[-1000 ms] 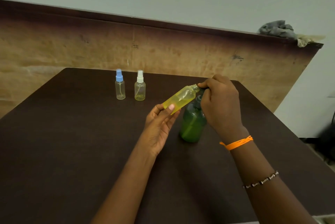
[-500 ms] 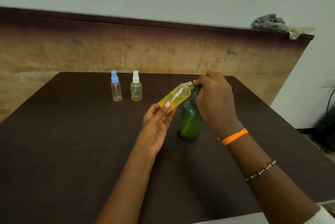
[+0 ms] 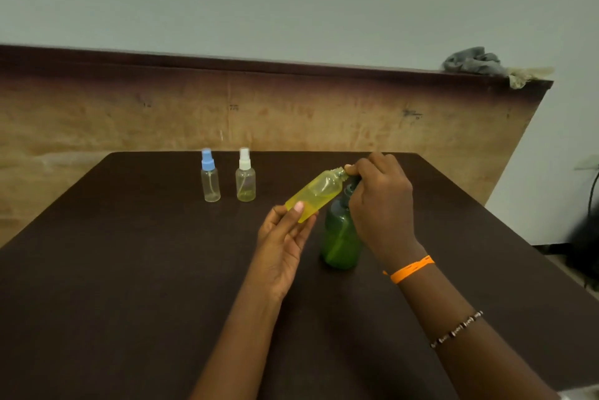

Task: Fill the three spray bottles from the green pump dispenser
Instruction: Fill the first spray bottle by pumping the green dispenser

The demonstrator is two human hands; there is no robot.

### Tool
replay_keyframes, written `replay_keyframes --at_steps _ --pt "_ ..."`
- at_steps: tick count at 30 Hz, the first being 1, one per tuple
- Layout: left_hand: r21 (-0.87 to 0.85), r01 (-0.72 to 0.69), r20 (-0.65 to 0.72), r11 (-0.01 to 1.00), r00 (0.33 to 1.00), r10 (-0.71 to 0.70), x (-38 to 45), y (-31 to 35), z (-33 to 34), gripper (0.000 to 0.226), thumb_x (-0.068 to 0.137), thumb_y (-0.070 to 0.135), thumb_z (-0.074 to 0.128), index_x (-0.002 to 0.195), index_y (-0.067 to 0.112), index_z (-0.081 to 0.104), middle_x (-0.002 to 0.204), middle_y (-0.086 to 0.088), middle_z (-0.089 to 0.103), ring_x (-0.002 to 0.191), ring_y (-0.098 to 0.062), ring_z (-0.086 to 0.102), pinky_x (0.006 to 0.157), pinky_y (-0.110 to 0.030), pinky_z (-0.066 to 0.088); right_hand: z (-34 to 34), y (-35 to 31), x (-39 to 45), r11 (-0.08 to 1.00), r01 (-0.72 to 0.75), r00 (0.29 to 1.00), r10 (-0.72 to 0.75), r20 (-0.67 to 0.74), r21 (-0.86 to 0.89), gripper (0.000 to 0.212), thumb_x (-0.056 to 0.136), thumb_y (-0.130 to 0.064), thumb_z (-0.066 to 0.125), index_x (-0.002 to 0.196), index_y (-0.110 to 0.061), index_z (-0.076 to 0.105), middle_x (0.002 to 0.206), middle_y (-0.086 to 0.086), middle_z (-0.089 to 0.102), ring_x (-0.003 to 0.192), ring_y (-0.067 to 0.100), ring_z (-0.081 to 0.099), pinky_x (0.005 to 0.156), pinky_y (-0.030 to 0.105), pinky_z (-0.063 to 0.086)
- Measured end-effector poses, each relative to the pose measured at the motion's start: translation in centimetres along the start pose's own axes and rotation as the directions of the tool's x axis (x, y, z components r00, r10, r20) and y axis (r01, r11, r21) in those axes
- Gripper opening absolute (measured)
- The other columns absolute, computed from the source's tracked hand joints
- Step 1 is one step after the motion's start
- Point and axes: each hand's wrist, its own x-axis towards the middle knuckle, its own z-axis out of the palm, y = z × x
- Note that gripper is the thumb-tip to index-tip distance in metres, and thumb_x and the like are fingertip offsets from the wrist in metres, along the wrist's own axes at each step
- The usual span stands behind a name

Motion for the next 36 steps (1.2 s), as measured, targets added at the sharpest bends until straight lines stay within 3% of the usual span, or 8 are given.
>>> replay_keyframes --at_steps 4,10,16,20,24,28,31,36 --pt "-0.009 0.009 -0.017 1.000 1.000 -0.009 0.0 -0.2 -0.1 0.024 0.070 0.012 0.064 0.091 0.009 0.054 0.092 -0.004 0.071 0.088 -0.013 0.069 0.073 -0.020 0.056 0.7 0.2 -1.1 1.000 0.018 0.999 -0.020 -0.047 -0.026 0.024 0.079 -0.004 0.041 0.071 0.003 0.062 0.070 0.013 0.056 0.065 0.028 0.051 0.059 0.024 0.033" --pt "0.007 0.007 -0.013 1.000 1.000 -0.007 -0.4 0.0 0.3 0.023 0.069 0.013 0.064 0.089 0.009 0.054 0.086 -0.003 0.072 0.084 -0.013 0.069 0.072 -0.019 0.056 0.2 -0.2 0.2 1.000 -0.003 0.999 0.002 -0.045 -0.020 0.033 0.072 -0.009 0.033 0.067 -0.001 0.065 0.071 0.010 0.060 0.067 0.029 0.057 0.053 0.025 0.041" --pt "-0.006 0.007 -0.028 1.000 1.000 -0.007 -0.1 0.0 0.2 0.021 0.069 0.011 0.064 0.088 0.009 0.054 0.086 -0.004 0.073 0.086 -0.014 0.070 0.074 -0.021 0.056 1.5 -0.2 -1.6 1.000 0.001 0.989 -0.005 -0.149 -0.030 0.029 0.083 -0.001 0.037 0.073 0.004 0.064 0.070 0.015 0.055 0.066 0.028 0.050 0.053 0.035 0.044" --pt "-0.015 0.010 -0.011 1.000 1.000 -0.010 -0.1 -0.2 0.1 0.022 0.069 0.011 0.064 0.088 0.008 0.054 0.087 -0.004 0.072 0.086 -0.013 0.070 0.075 -0.021 0.056 0.7 0.1 -0.8 0.997 0.040 0.995 -0.046 -0.089 -0.071 0.024 0.075 -0.001 0.040 0.072 0.003 0.063 0.072 0.014 0.057 0.068 0.029 0.053 0.058 0.029 0.039" --pt "-0.014 -0.002 -0.011 1.000 1.000 0.002 -0.1 0.0 0.1 0.021 0.070 0.011 0.064 0.088 0.008 0.055 0.088 -0.004 0.072 0.086 -0.013 0.069 0.076 -0.020 0.056 0.2 -0.4 0.0 1.000 -0.017 0.999 0.016 -0.030 -0.025 0.022 0.071 0.002 0.044 0.072 0.003 0.066 0.076 0.014 0.060 0.072 0.032 0.057 0.058 0.026 0.039" --pt "-0.021 0.017 -0.024 1.000 1.000 -0.017 0.1 -0.3 -0.1 0.024 0.070 0.009 0.063 0.092 0.007 0.055 0.087 -0.004 0.073 0.087 -0.015 0.069 0.075 -0.021 0.056 1.9 0.1 -1.7 0.999 -0.003 0.987 -0.004 -0.159 -0.045 0.023 0.085 0.001 0.043 0.071 0.003 0.061 0.071 0.015 0.054 0.069 0.025 0.044 0.055 0.037 0.041" --pt "-0.018 0.022 -0.045 1.000 0.999 -0.023 -0.1 -0.3 -0.1 0.018 0.076 0.007 0.061 0.094 0.007 0.055 0.087 -0.004 0.073 0.089 -0.015 0.069 0.077 -0.021 0.056 2.2 0.4 -1.9 0.999 0.018 0.984 -0.026 -0.177 -0.044 0.023 0.085 0.000 0.043 0.070 0.002 0.060 0.069 0.015 0.052 0.069 0.021 0.038 0.056 0.035 0.039" --pt "-0.010 0.021 -0.012 1.000 1.000 -0.021 -0.5 -0.2 0.3 0.021 0.070 0.009 0.063 0.090 0.007 0.056 0.085 -0.005 0.072 0.085 -0.014 0.069 0.076 -0.021 0.056 0.6 0.8 -0.1 0.994 0.096 0.992 -0.099 -0.076 -0.052 0.024 0.076 -0.003 0.040 0.069 0.001 0.063 0.071 0.013 0.057 0.068 0.028 0.054 0.059 0.024 0.037"
